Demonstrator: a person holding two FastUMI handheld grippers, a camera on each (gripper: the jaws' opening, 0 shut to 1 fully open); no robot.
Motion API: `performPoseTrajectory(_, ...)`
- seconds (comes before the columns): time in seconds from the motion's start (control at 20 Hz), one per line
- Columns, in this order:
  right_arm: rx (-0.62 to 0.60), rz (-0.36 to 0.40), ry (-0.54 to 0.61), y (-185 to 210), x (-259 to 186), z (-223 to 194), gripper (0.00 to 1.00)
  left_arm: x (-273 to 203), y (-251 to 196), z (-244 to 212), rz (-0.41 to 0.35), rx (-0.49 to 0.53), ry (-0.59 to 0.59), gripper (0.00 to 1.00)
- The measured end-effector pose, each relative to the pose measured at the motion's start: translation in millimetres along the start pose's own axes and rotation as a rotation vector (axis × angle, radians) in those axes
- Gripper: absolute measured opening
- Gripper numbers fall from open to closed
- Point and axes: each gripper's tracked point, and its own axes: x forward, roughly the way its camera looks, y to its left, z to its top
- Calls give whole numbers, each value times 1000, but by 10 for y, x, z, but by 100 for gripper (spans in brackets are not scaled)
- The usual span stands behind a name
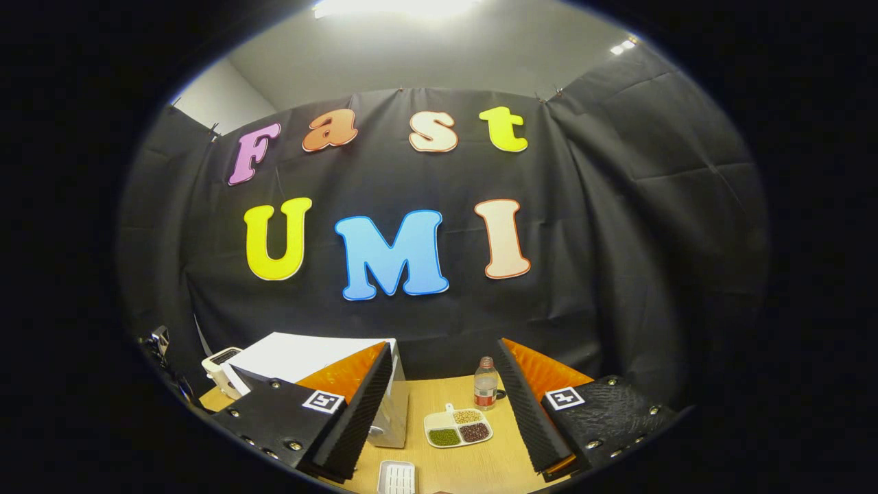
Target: Open the microwave oven with the left hand, put the food in, and close the microwave oven.
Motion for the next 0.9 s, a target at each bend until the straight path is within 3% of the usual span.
performPoseTrajectory(0.4,16,89,8,-66,81,-63,91,423,44,194,56,-11,-29,7)
performPoseTrajectory(0.9,34,95,36,-319,215,-176,91,839,124,385,127,-28,-39,7)
